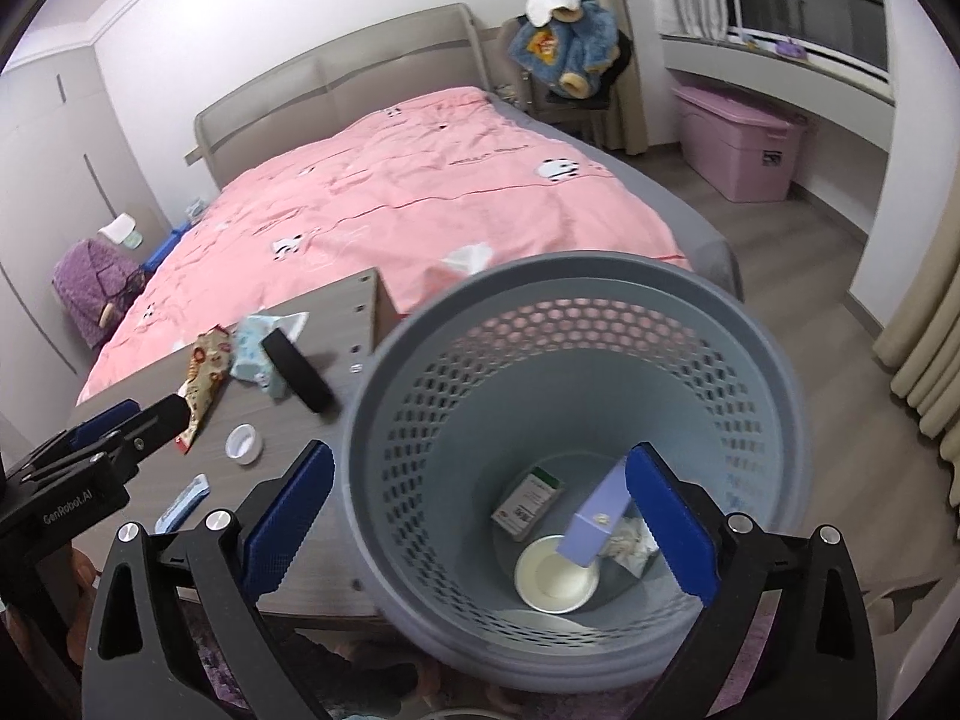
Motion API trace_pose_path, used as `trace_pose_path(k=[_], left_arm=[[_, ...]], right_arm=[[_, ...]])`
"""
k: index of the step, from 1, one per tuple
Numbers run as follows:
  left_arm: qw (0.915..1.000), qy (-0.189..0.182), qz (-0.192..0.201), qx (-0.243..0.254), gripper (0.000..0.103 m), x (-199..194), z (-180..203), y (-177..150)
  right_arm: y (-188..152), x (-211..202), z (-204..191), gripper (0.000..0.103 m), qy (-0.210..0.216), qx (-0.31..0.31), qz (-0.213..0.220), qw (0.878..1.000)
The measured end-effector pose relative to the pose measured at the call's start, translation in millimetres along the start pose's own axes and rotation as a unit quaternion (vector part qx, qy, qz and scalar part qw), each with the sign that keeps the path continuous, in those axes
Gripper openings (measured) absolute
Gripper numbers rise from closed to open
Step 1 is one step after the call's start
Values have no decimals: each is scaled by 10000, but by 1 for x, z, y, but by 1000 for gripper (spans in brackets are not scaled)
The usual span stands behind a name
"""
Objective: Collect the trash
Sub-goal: 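Grasp the blue-white toothbrush package with the left tool while the right tool moves toward the white cap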
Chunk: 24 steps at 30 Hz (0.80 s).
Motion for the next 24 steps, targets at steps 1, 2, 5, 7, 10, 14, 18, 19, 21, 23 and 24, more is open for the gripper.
trace_pose_path(k=[1, 2, 5, 7, 10, 14, 18, 19, 21, 23, 24], left_arm=[[10000, 54, 5, -46, 79, -1, -7, -1], [9998, 145, -2, -101, 80, -2, -18, -3], [9993, 329, -45, -160, 80, -4, -41, -10], [9990, 397, -86, -189, 80, -4, -51, -15], [9986, 402, -225, -254, 79, -3, -68, -26], [9982, 372, -409, -218, 80, 3, -80, -42], [9975, 346, -604, -123, 79, 14, -83, -55], [9973, 349, -643, -99, 79, 17, -84, -58], [9966, 377, -730, -55, 79, 24, -86, -62], [9963, 385, -765, -53, 79, 28, -89, -65], [9962, 393, -769, -53, 79, 29, -90, -66]], right_arm=[[0, 1, -7, 96, 32, -53, -5, 10000], [1, 2, -12, 96, 58, -92, -12, 9999], [2, 5, -32, 96, 162, -258, -10, 9995], [1, 6, -42, 96, 185, -357, 40, 9992], [0, 7, -58, 96, 209, -487, 71, 9986], [-5, 12, -73, 97, 177, -620, -17, 9979], [-11, 17, -80, 97, 251, -664, -136, 9974], [-12, 17, -81, 97, 257, -658, -153, 9974], [-13, 20, -84, 97, 319, -626, -229, 9973], [-14, 20, -86, 97, 361, -625, -268, 9970], [-14, 20, -87, 97, 350, -640, -266, 9970]])
Point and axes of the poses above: each gripper's, at about its wrist camera, not at the fingertips, and x roughly the way its jaws point, z to its right, y to its top, the point moved 3 cm from there along x, roughly the way its jaws point, and after that the axes turned 6 degrees about -y, right-handed, at the moved point
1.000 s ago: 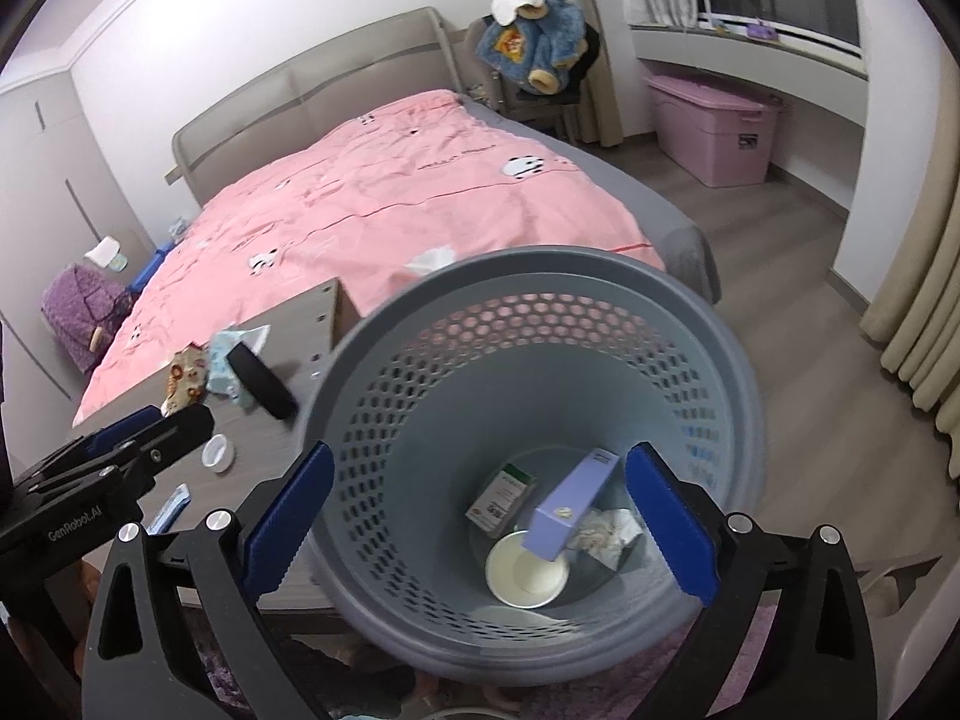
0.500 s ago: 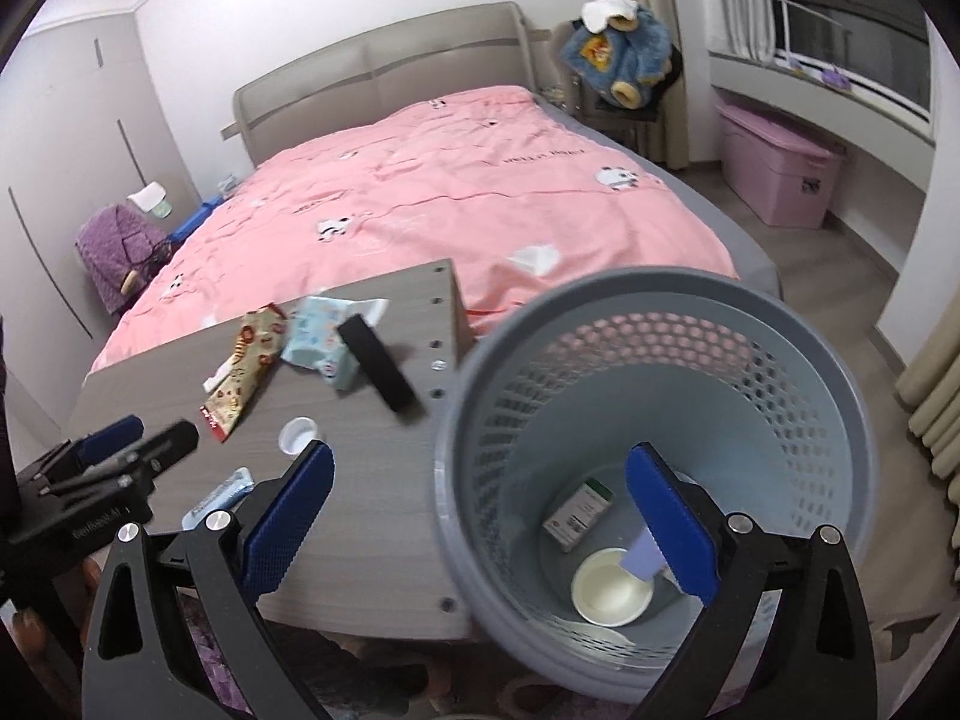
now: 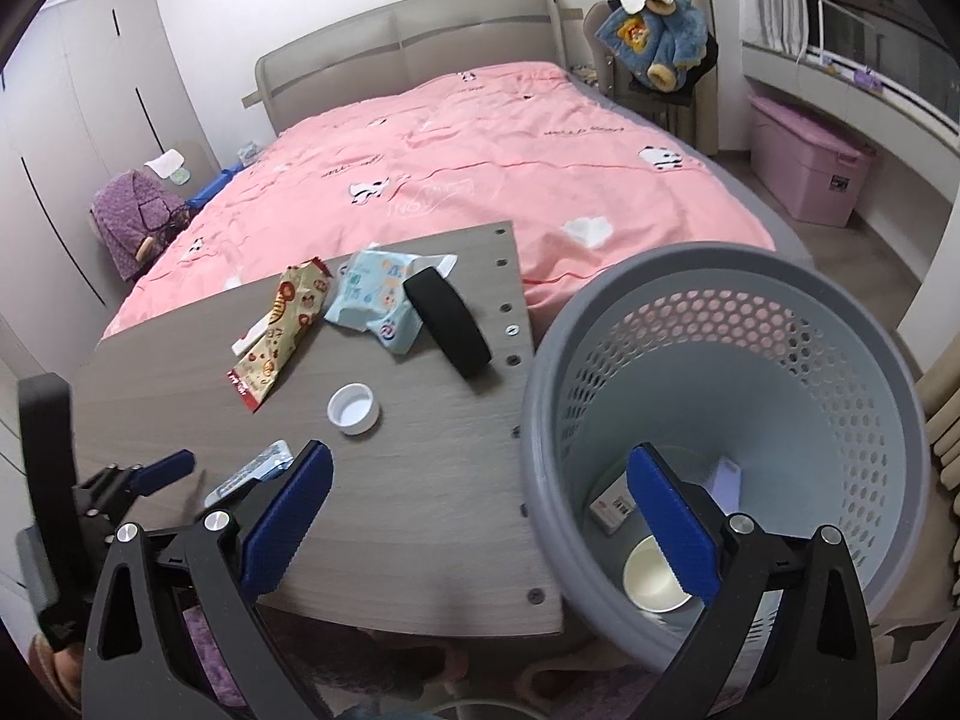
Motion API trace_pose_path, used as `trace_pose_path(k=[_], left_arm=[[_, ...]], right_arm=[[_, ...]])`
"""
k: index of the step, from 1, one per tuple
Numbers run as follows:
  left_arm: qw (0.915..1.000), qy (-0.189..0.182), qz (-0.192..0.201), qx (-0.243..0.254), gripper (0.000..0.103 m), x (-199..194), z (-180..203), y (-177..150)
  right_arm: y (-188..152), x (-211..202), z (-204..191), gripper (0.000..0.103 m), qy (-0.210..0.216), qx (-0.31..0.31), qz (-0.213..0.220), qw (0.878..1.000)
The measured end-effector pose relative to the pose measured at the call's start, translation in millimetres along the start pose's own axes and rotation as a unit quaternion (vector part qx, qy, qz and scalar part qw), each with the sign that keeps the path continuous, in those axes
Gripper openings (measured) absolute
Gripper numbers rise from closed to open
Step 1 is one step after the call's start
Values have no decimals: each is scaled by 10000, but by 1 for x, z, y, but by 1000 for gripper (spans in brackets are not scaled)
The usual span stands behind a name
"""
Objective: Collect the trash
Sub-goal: 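Grasp the blue-white toothbrush package with the left tool while the right tool moves toward the white cap, then grasp the white bottle cap with the right tool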
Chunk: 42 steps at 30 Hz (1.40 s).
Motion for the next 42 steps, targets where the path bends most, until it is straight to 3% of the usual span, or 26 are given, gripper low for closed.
trace_pose_path(k=[4, 9, 11, 13, 23, 29, 37, 42], left_arm=[[10000, 59, 20, 39, 77, 4, -2, -2], [9998, 11, 124, 177, 48, 1, 1, -1], [9997, -16, 159, 207, 28, 0, 3, -1], [9997, -46, 176, 178, 25, 0, 1, 0], [9990, -31, 372, -244, 22, -14, -27, 11], [9974, 155, 561, -431, 22, -21, -46, 17], [9956, 250, 721, -538, 22, -28, -62, 21], [9952, 221, 767, -567, 22, -29, -64, 22]], right_arm=[[-1, 1, -4, 97, -17, -41, -7, 10000], [-1, 6, -12, 97, -30, -92, -65, 9999], [-1, 8, -15, 97, -32, -127, -81, 9999], [-1, 11, -20, 97, -31, -184, -110, 9998], [-1, 27, -51, 97, 73, -505, -195, 9985], [0, 49, -76, 95, -120, -780, -186, 9967], [-3, 78, -83, 66, -329, -825, -438, 9951], [-1, 83, -90, 61, -468, -958, -349, 9937]])
Point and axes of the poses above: each gripper's, at about its wrist camera, not at the fingertips, and x roughly the way its jaws point, z to its right, y to its top, the point moved 3 cm from there along x, roughly the way its jaws point, and after that the axes turned 6 degrees about -y, right-handed, at the moved point
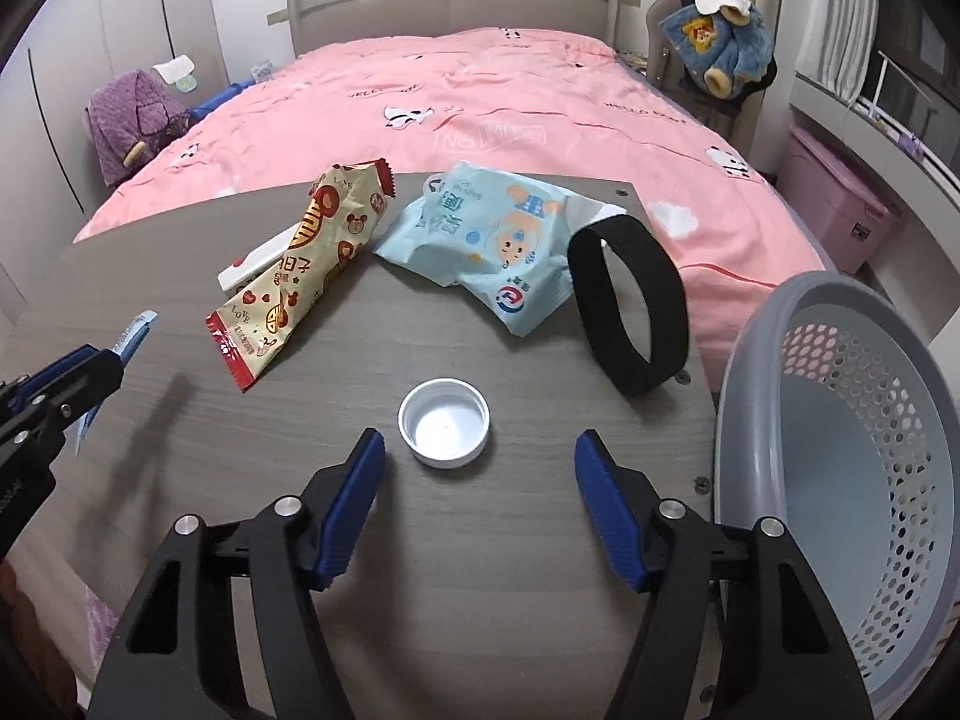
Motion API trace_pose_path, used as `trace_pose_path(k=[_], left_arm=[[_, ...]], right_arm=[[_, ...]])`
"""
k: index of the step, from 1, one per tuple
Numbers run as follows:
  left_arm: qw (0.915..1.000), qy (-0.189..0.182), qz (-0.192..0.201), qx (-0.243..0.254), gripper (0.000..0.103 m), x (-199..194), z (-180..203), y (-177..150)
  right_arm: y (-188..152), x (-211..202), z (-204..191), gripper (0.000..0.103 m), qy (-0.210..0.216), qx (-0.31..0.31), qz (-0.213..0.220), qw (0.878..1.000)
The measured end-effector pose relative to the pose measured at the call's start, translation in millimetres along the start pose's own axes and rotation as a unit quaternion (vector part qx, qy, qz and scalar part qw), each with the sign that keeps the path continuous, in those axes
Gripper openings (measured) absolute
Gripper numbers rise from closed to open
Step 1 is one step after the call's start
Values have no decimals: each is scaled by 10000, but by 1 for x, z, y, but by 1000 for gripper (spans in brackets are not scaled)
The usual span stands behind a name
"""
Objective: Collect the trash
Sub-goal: 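Grasp the white bottle cap with the right tool, then carry the package and cap over the basket and open both tools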
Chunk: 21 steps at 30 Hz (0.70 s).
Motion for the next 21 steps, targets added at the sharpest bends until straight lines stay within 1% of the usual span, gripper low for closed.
trace_pose_path(k=[2, 4, 5, 7, 14, 19, 21], left_arm=[[10000, -14, -14, 3, 22, 0, 0, 0], [10000, -31, -23, 2, 22, 1, 0, 1], [10000, -36, -26, 5, 22, 1, 0, 1], [10000, -36, -28, 6, 22, 0, 1, 1], [10000, -56, -16, 65, 22, -3, 6, 2], [9998, -101, 23, 190, 22, -10, 19, 3], [9995, -158, 35, 274, 22, -13, 29, 6]], right_arm=[[1, 0, -2, 57, -48, -59, 61, 10000], [1, 0, -4, 48, -29, -93, 93, 9999], [1, -1, -5, 45, -25, -131, 115, 9998], [2, -2, -8, 30, 3, -199, 135, 9997], [0, -12, -3, 30, 191, -96, 168, 9996], [1, -35, 10, 30, 293, 86, 321, 9990], [0, -47, 19, 30, 287, 175, 393, 9987]])
Point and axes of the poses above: each gripper's, at about its wrist camera, not at the fingertips, and x roughly the way its jaws point, z to its right, y to its top, the point moved 3 cm from there along x, roughly the way its jaws point, and after that the axes turned 6 degrees about -y, right-handed, at the moved point
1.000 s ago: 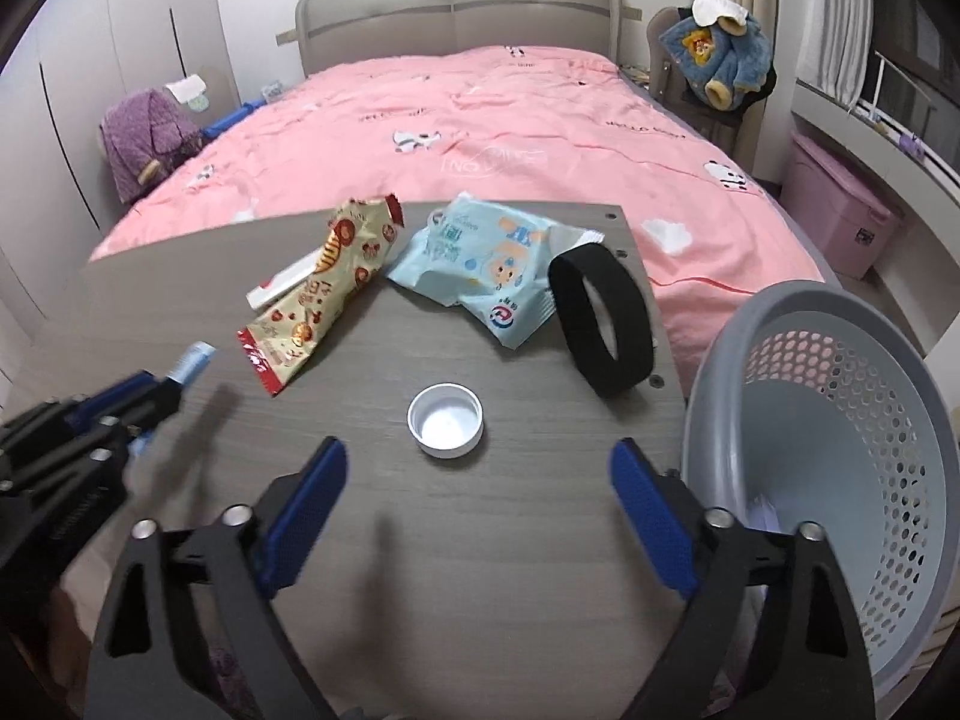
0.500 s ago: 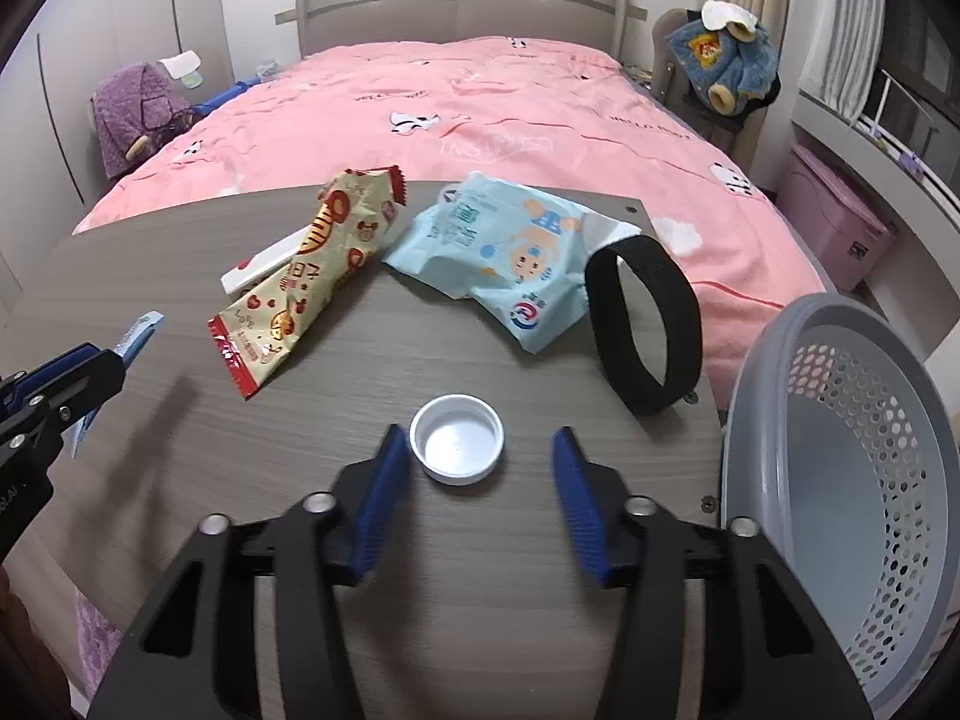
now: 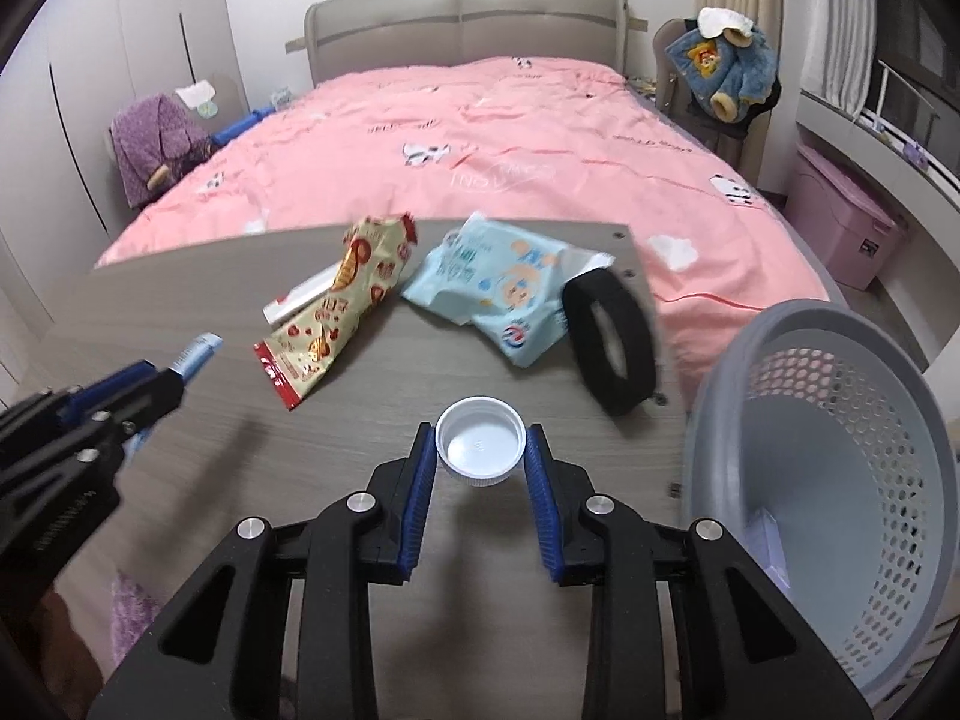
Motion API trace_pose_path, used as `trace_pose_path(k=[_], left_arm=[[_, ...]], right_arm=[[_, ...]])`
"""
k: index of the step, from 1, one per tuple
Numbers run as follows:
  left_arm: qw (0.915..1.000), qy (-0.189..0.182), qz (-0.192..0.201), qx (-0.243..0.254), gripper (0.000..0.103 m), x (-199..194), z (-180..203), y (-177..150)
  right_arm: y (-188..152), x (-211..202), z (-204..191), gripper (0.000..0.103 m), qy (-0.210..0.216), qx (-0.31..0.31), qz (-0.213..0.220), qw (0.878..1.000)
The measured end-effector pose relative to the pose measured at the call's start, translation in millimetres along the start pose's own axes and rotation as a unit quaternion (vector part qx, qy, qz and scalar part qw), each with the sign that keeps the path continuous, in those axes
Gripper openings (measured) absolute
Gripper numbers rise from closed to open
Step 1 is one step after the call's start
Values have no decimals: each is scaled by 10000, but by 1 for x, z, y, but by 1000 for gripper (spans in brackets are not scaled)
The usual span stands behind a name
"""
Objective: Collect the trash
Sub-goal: 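Carry the package and cap over the basket and open both tools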
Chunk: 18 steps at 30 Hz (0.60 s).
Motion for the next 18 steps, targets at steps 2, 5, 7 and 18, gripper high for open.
trace_pose_path(k=[2, 5, 7, 18], left_arm=[[9999, -87, 3, 92, 22, -1, 12, 2], [9993, -296, -9, 247, 22, -1, 36, 9], [9980, -484, -1, 402, 22, -1, 58, 15], [9836, -1271, -153, 1272, 22, 14, 183, 30]], right_arm=[[0, -12, 13, 30, -56, 96, 59, 9999], [-4, -28, 39, 30, -217, 295, 130, 9992], [-7, -38, 60, 30, -376, 460, 176, 9981], [-34, -65, 178, 30, -1028, 1340, 227, 9854]])
Point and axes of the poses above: each gripper's, at about its wrist camera, not at the fingertips, and x roughly the way its jaws point, z to its right, y to its top, the point moved 3 cm from there along x, roughly the way its jaws point, and after that the axes turned 6 degrees about -y, right-handed, at the moved point
